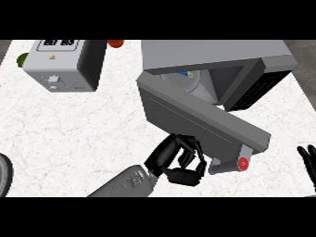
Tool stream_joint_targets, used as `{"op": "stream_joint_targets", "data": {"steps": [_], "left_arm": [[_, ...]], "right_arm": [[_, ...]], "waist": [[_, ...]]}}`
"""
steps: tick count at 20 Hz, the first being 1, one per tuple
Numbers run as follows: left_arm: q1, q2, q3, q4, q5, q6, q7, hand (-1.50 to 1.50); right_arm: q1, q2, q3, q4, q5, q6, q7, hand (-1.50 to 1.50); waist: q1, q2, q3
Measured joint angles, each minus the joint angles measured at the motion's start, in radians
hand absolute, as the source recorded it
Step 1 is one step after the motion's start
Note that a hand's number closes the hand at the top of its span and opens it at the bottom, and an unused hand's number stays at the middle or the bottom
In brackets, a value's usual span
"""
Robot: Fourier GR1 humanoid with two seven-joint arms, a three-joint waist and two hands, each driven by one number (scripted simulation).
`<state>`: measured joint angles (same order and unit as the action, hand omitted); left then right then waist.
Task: Pick up the milk, place it into the microwave and close the microwave
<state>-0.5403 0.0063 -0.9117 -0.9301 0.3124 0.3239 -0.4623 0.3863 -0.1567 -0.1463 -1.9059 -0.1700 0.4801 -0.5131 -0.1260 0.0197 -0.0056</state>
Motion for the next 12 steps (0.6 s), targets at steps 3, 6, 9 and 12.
{"op": "stream_joint_targets", "data": {"steps": [3,6,9,12], "left_arm": [[-0.023,0.000,-0.022,-0.009,0.067,0.049,-0.019,1.50],[-0.058,0.000,-0.034,-0.025,0.128,0.112,-0.029,1.50],[-0.086,-0.002,-0.028,-0.030,0.189,0.185,-0.033,1.50],[-0.120,-0.005,-0.016,-0.025,0.246,0.248,-0.035,1.50]], "right_arm": [[0.006,-0.020,0.004,-0.047,-0.027,0.018,0.041,-1.50],[-0.015,-0.038,0.007,-0.068,-0.030,0.022,0.071,-1.50],[-0.028,-0.061,0.000,-0.090,-0.040,0.028,0.096,-1.50],[-0.043,-0.084,-0.019,-0.108,-0.052,0.033,0.110,-1.50]], "waist": [[-0.021,0.004,-0.001],[-0.032,0.008,-0.001],[-0.046,0.011,-0.001],[-0.063,0.014,-0.001]]}}
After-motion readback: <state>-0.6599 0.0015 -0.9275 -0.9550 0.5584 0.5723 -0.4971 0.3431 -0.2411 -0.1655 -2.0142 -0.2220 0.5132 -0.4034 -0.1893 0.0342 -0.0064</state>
